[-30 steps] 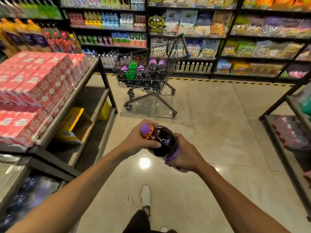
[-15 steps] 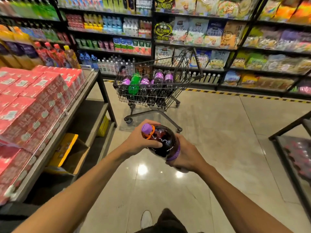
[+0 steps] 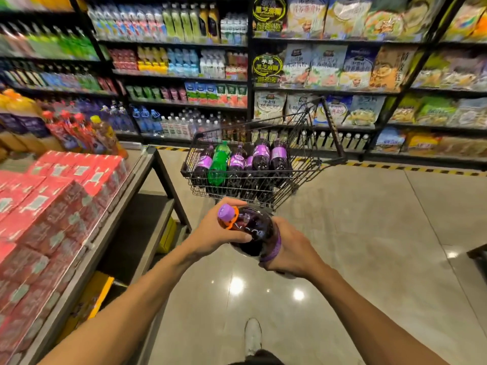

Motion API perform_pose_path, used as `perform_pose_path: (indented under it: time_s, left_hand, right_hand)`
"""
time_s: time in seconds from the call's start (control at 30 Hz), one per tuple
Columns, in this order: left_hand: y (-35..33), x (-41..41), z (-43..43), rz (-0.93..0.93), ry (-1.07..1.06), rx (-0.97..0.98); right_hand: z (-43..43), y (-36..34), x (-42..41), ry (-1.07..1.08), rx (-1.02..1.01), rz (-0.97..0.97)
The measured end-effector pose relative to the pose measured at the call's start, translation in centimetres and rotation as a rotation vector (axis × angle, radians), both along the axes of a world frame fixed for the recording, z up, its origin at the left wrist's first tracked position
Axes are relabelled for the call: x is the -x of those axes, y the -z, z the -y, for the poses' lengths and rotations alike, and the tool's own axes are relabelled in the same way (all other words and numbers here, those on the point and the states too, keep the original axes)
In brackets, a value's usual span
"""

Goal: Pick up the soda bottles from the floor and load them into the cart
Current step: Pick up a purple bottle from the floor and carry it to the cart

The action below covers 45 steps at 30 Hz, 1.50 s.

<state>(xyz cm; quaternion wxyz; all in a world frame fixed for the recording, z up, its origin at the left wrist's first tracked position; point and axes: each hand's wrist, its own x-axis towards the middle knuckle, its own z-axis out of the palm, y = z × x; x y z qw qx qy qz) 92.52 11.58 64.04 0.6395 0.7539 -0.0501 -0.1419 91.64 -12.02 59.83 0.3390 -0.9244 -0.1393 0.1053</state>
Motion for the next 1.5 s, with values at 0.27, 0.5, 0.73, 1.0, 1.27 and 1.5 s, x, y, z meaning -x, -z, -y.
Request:
perform_pose_path:
  time_s: [0.27, 0.5, 0.73, 1.0, 1.27, 1.5]
  left_hand:
    - [0.9, -11.6, -2.5, -0.007, -0.137, 0.050]
    - [2.6, -22.4, -6.7, -0.049, -0.146, 0.084]
    - [3.6, -34.8, -11.1, -0.084, -0.126, 0.070]
    - [2.8, -48.2, -13.1, -0.084, -0.045, 0.051]
    - [3.9, -57.6, -12.1, -0.167, -0.046, -0.032]
    - [6.3, -63.3, -11.5, -0.242, -0.013, -0.131]
  right_hand:
    - [-2.3, 0.0, -13.4, -0.085, -0.015, -0.030]
    - [-6.2, 1.1, -24.9, -0.123, 0.013, -0.079]
    - [-10.7, 1.8, -36.0, -0.083, 0.004, -0.161]
    - [-12.7, 1.5, -47.9, -0.018, -0.052, -0.177]
    - [-11.8, 4.5, -57.3, -0.023, -0.117, -0.243]
    - [-11.6, 8.1, -62.0, 0.001, -0.195, -0.355]
